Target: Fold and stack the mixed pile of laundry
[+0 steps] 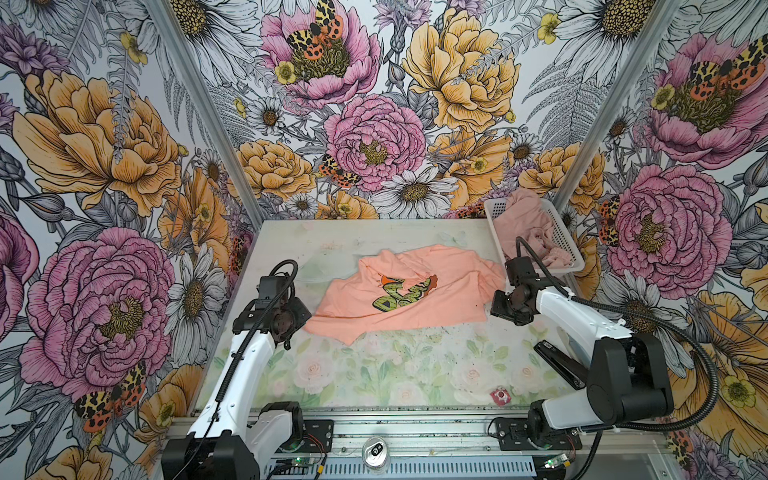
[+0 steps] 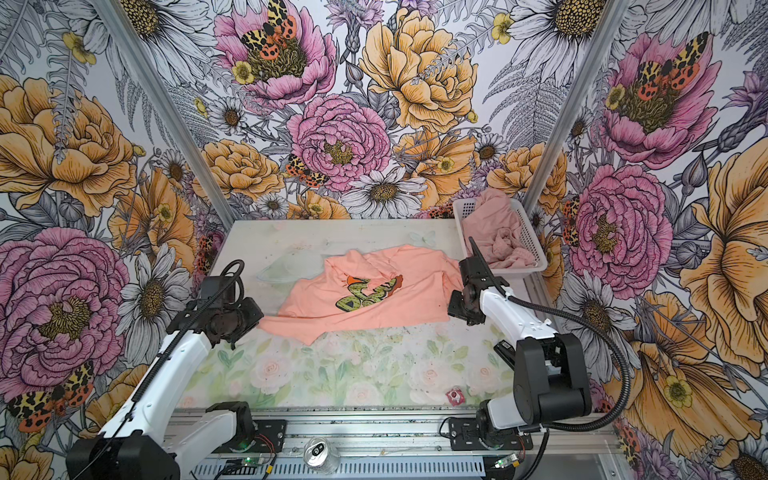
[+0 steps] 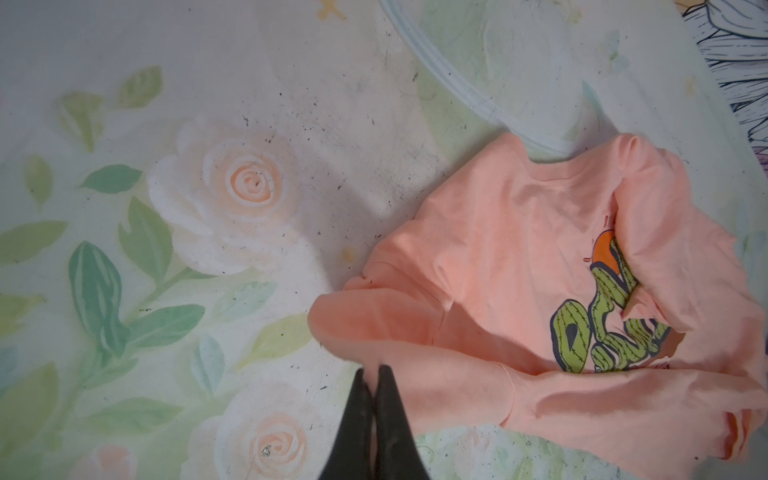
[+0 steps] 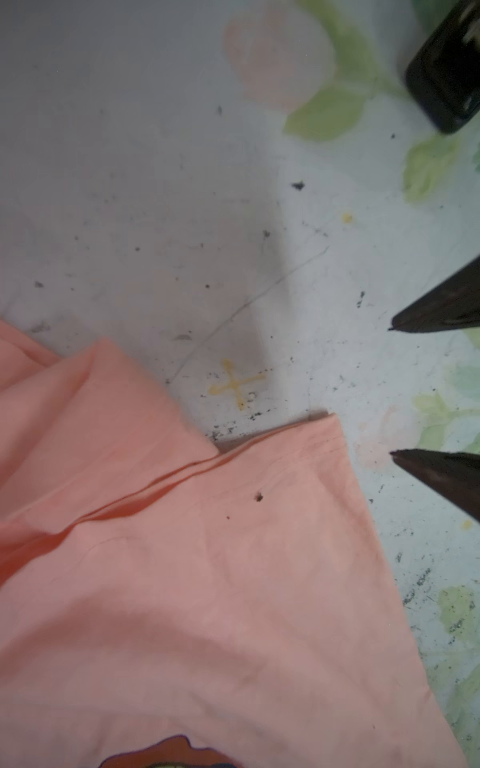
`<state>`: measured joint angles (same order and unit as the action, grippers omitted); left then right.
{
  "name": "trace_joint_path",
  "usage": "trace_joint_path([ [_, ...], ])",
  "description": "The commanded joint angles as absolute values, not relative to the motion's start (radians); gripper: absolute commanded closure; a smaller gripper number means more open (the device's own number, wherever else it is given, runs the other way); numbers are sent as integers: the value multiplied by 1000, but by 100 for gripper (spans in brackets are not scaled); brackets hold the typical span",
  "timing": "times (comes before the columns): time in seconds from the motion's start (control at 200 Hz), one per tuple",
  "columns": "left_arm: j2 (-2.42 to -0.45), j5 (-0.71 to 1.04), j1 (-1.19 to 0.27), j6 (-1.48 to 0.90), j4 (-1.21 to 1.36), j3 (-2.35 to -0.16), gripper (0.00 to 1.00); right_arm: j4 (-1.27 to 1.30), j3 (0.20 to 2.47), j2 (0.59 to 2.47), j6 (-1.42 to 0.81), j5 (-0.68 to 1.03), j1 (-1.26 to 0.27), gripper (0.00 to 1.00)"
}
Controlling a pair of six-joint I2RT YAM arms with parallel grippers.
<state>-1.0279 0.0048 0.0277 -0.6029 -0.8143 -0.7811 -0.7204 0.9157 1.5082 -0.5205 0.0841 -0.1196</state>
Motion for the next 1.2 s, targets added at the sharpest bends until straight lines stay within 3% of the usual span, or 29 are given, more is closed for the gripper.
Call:
trace_joint_path([
  [0.0,-1029,-3,16,-611,-786,-798,100,-610,916,1567,-554,133,-132,54],
  [0.565,-1018,-6,14,-618,-785,-783,100,-534,914,1678,-555,116,-150,67],
  [0.896,-1001,-2,14,-618,-788,-776,100,-571,886,1664,-556,126,-182,81],
  [1.086,-999,0,11,-620,-787,-771,100,-603,869,1638,-551,110,-180,100],
  [1.191,-990,3,12,-618,-788,-777,100,-621,876,1595,-551,120,-171,100],
])
